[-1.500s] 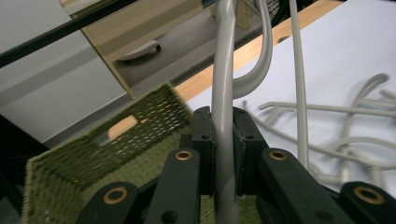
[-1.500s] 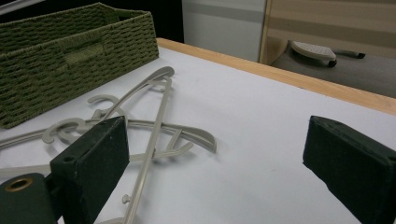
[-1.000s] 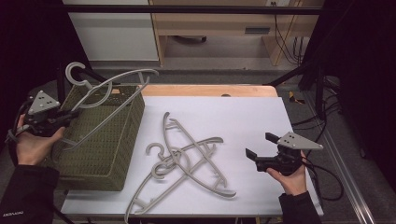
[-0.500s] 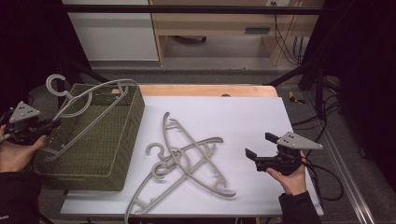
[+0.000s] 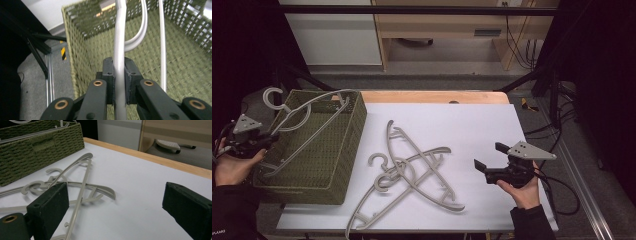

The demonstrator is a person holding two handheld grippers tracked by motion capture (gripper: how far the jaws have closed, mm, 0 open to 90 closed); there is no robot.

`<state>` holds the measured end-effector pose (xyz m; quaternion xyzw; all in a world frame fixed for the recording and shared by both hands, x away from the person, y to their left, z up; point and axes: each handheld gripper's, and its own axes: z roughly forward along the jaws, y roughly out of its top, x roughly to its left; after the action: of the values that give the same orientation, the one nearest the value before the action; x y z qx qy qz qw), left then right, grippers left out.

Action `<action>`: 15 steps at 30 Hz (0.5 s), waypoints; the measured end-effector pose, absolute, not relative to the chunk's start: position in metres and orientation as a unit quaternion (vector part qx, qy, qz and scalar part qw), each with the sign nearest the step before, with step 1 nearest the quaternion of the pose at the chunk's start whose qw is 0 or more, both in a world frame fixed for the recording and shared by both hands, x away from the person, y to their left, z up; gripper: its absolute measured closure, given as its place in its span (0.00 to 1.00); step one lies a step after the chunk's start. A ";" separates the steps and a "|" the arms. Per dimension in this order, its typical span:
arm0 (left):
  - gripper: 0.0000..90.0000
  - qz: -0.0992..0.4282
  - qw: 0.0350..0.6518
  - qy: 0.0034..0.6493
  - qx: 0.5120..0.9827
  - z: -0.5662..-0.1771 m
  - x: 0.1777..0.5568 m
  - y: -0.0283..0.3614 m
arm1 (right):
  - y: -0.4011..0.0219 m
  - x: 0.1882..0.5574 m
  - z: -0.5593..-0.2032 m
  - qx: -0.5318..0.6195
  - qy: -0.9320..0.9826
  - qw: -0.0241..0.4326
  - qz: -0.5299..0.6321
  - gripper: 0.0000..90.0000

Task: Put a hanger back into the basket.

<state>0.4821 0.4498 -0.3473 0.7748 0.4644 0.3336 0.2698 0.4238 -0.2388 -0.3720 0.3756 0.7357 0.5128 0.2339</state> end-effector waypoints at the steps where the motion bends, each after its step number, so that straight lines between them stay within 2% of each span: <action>1: 0.91 0.332 0.268 0.466 0.775 -0.350 0.482 0.451 | -0.239 0.424 -0.372 0.374 0.738 0.233 0.512 0.08; 9: 0.91 0.311 0.233 0.473 0.790 -0.373 0.494 0.440 | -0.236 0.425 -0.374 0.375 0.740 0.231 0.508 0.08; 15: 0.90 0.285 0.208 0.508 0.786 -0.384 0.500 0.443 | -0.236 0.425 -0.374 0.374 0.741 0.231 0.508 0.08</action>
<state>0.5003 0.4431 -0.3838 0.7858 0.5081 0.2847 0.2081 0.4249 -0.2360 -0.3740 0.3742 0.7406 0.5081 0.2310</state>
